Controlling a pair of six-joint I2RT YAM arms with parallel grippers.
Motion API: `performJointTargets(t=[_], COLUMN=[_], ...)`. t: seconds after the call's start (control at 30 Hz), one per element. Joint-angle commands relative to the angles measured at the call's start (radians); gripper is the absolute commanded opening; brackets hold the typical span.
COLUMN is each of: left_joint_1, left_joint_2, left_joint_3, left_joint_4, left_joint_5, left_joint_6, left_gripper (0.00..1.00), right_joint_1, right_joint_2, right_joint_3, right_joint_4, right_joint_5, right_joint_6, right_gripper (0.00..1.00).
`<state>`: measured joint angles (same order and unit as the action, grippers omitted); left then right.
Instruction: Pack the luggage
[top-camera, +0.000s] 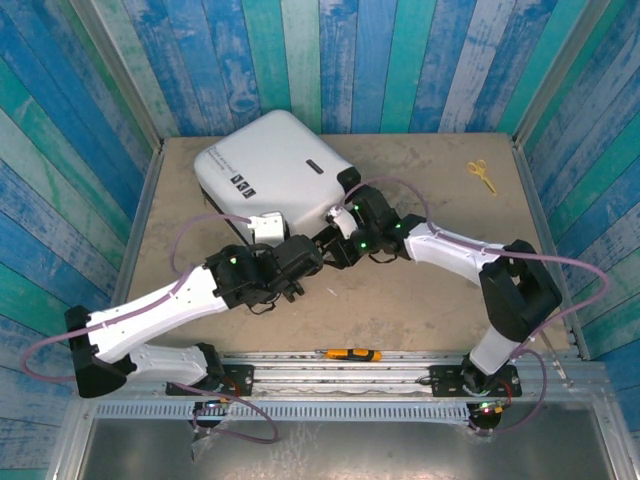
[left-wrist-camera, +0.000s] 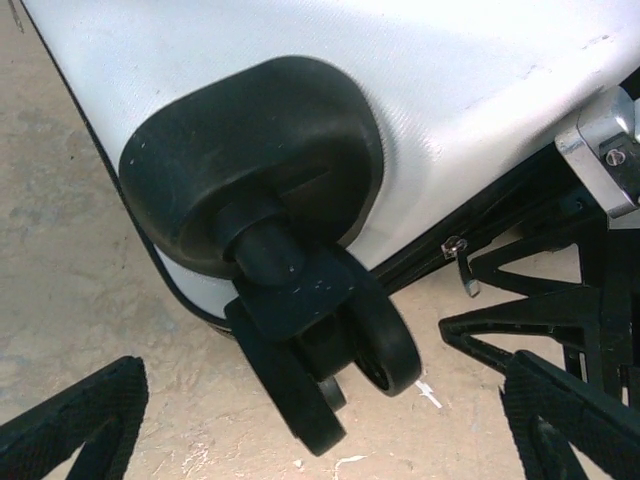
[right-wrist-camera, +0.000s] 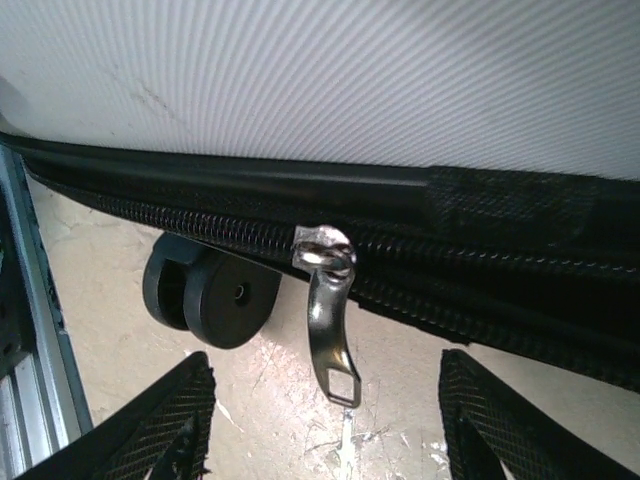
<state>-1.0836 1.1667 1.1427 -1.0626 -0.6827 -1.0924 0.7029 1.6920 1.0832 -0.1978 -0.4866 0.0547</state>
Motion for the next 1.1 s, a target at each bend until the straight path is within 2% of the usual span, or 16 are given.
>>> performJointTargets(t=[0.0, 0.23, 0.43, 0.63, 0.67, 0.73, 0.77, 0.83, 1.07], left_joint_1=[0.005, 0.005, 0.005, 0.005, 0.005, 0.005, 0.005, 0.005, 0.005], left_joint_2=[-0.046, -0.061, -0.111, -0.22, -0.229, -0.237, -0.236, -0.221, -0.201], left_joint_3=[-0.027, -0.044, -0.071, -0.144, -0.149, -0.156, -0.155, -0.147, -0.13], left_joint_4=[0.007, -0.004, -0.004, 0.074, 0.08, 0.096, 0.101, 0.106, 0.103], left_joint_5=[-0.029, -0.039, -0.069, -0.065, -0.059, -0.044, -0.038, -0.026, -0.031], left_joint_6=[-0.04, -0.06, -0.088, -0.076, -0.072, -0.054, -0.047, -0.031, -0.022], left_gripper=[0.93, 0.9, 0.89, 0.89, 0.89, 0.98, 0.99, 0.93, 0.93], right_joint_1=[0.023, 0.039, 0.039, 0.034, 0.03, 0.016, 0.011, 0.003, -0.003], right_joint_2=[0.042, 0.052, 0.017, -0.033, -0.04, -0.052, -0.052, -0.047, -0.022], right_joint_3=[0.043, 0.053, 0.02, -0.057, -0.069, -0.095, -0.102, -0.11, -0.112], right_joint_4=[0.026, 0.058, 0.132, 0.252, 0.27, 0.314, 0.33, 0.353, 0.394], right_joint_5=[0.037, 0.079, 0.118, 0.106, 0.097, 0.07, 0.055, 0.041, 0.002], right_joint_6=[-0.014, 0.005, 0.023, 0.037, 0.038, 0.052, 0.056, 0.062, 0.07], right_gripper=[0.57, 0.45, 0.45, 0.45, 0.45, 0.45, 0.46, 0.45, 0.4])
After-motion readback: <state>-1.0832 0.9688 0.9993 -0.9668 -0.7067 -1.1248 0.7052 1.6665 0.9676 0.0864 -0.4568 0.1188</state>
